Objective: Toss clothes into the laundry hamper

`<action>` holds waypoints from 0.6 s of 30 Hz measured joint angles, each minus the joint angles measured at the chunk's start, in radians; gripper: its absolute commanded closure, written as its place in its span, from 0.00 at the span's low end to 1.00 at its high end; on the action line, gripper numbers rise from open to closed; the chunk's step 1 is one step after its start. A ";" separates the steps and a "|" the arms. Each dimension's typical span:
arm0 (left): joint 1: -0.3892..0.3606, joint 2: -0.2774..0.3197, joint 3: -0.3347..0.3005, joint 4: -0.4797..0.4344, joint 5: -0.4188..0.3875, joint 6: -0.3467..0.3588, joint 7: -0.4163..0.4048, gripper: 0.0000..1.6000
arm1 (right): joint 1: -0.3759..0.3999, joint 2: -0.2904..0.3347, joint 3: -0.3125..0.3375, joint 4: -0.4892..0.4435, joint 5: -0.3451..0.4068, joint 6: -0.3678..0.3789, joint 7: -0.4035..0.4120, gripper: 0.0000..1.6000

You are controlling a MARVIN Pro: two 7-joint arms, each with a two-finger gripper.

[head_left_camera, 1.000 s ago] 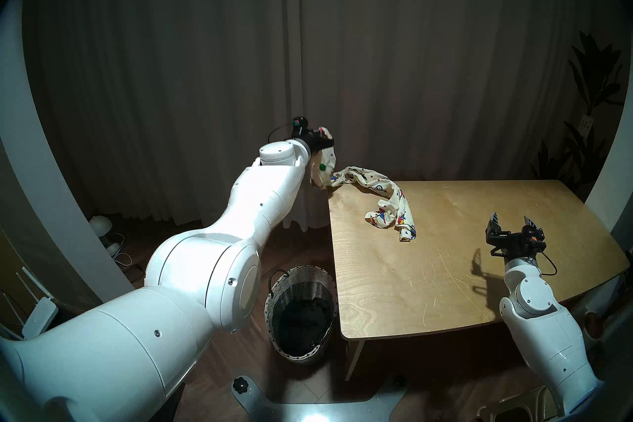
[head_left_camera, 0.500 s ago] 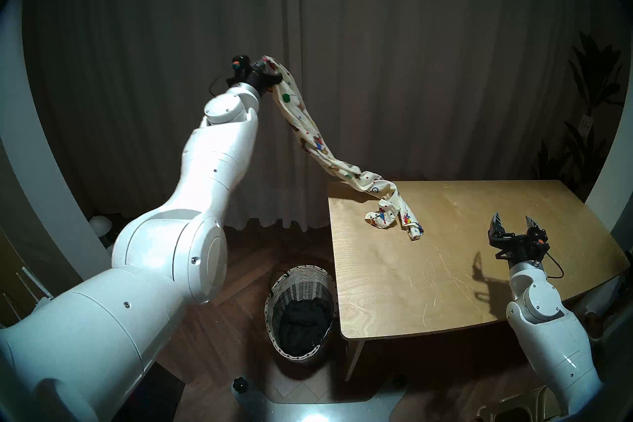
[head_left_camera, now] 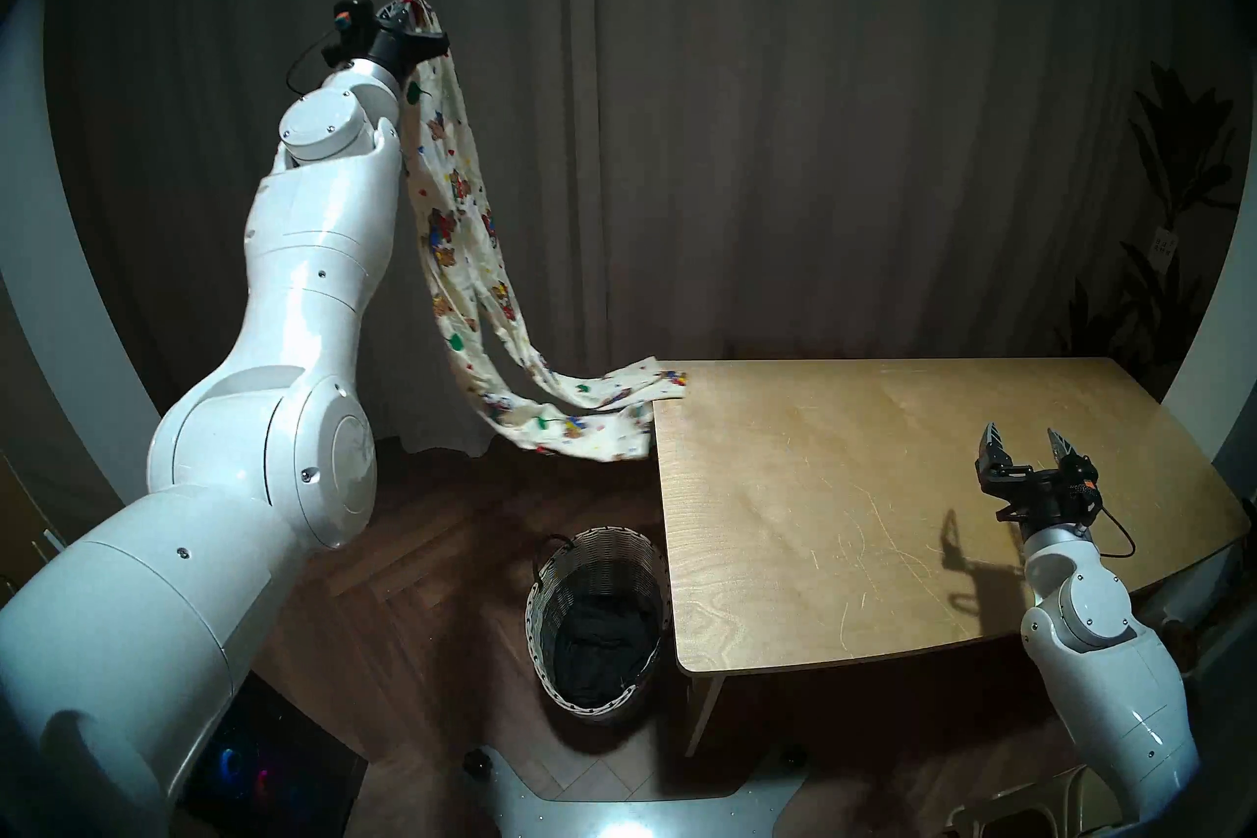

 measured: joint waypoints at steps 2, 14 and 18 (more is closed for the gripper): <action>-0.013 -0.002 0.005 -0.009 -0.003 0.011 -0.013 1.00 | -0.016 0.003 0.012 -0.012 0.013 -0.002 0.014 0.00; -0.080 -0.008 0.042 -0.020 -0.036 0.088 -0.118 1.00 | -0.115 0.019 0.086 -0.077 0.118 -0.002 0.122 0.00; -0.082 0.014 0.033 -0.003 -0.043 0.104 -0.143 1.00 | -0.145 0.025 0.112 -0.093 0.160 0.002 0.164 0.00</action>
